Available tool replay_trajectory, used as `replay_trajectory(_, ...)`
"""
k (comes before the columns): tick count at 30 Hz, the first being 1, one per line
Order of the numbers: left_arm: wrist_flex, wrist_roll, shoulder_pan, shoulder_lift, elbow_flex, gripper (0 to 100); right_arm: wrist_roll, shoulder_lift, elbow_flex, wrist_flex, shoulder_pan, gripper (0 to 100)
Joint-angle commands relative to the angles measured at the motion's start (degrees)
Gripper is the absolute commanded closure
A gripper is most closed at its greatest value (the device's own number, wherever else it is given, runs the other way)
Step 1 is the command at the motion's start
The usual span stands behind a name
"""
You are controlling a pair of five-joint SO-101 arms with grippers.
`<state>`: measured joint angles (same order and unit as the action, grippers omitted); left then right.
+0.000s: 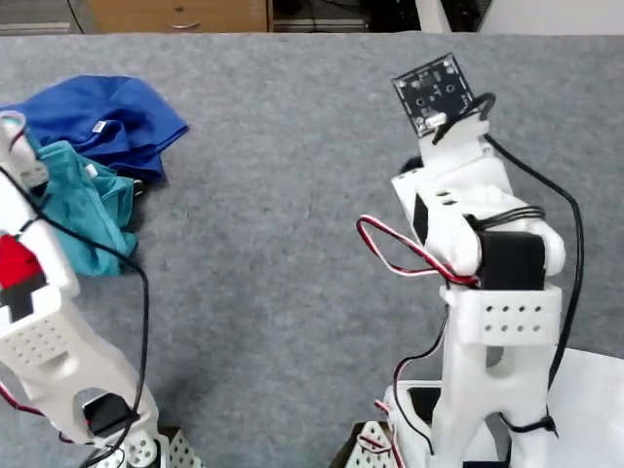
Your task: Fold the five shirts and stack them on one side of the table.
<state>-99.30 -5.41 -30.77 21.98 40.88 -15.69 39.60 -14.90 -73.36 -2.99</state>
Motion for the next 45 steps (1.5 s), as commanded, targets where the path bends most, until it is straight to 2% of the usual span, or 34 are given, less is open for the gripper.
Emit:
replay_trajectory(1, -1.58, 0.53, 4.84, -8.75, 3.52, 98, 0.62, -1.8, 6.2, 0.62, -0.75, 99.4)
replay_trajectory(4, -1.58, 0.62, 10.73, -16.22, -0.7, 98, 1.76, -6.46, 10.95, -1.23, 1.19, 99.4)
replay_trajectory(9, -1.49, 0.62, 27.43, -30.9, -14.33, 98, 2.29, -16.04, 23.52, -5.63, 7.43, 97.6)
replay_trajectory(13, -1.49, 0.35, 42.64, -39.69, -25.32, 98, 2.2, -22.99, 33.71, -13.01, 12.88, 83.3)
replay_trajectory(17, -1.49, 0.53, 55.21, -45.05, -31.3, 98, 2.11, -29.41, 41.54, -18.37, 19.47, 71.2)
replay_trajectory(20, -1.49, 0.62, 60.84, -47.78, -33.41, 98, -0.62, -33.54, 45.05, -21.01, 22.29, 67.3)
replay_trajectory(22, -1.49, 1.58, 61.45, -48.66, -33.93, 96, -3.96, -35.74, 46.11, -23.38, 22.11, 66.4)
replay_trajectory(25, -1.49, 7.3, 58.29, -50.42, -33.85, 84, -8.0, -37.85, 46.11, -25.85, 19.03, 66.3)
replay_trajectory(28, -1.49, 12.75, 50.55, -53.76, -34.11, 71, -8.62, -39.08, 46.11, -28.31, 14.02, 66.3)
replay_trajectory(31, -1.49, 13.27, 40.97, -57.89, -35.78, 67, -8.7, -39.34, 45.85, -28.66, 8.22, 66.4)
replay_trajectory(34, -1.49, 10.37, 30.42, -60.97, -40.62, 67, -8.44, -38.9, 43.03, -28.66, 1.01, 66.6)
replay_trajectory(42, -1.32, -6.07, -3.34, -64.57, -59.69, 67, -8.35, -43.3, 30.46, -25.49, -29.58, 66.6)
replay_trajectory(45, -1.23, -11.08, -12.22, -64.66, -63.21, 67, -8.7, -49.01, 30.46, -22.86, -36.26, 66.6)
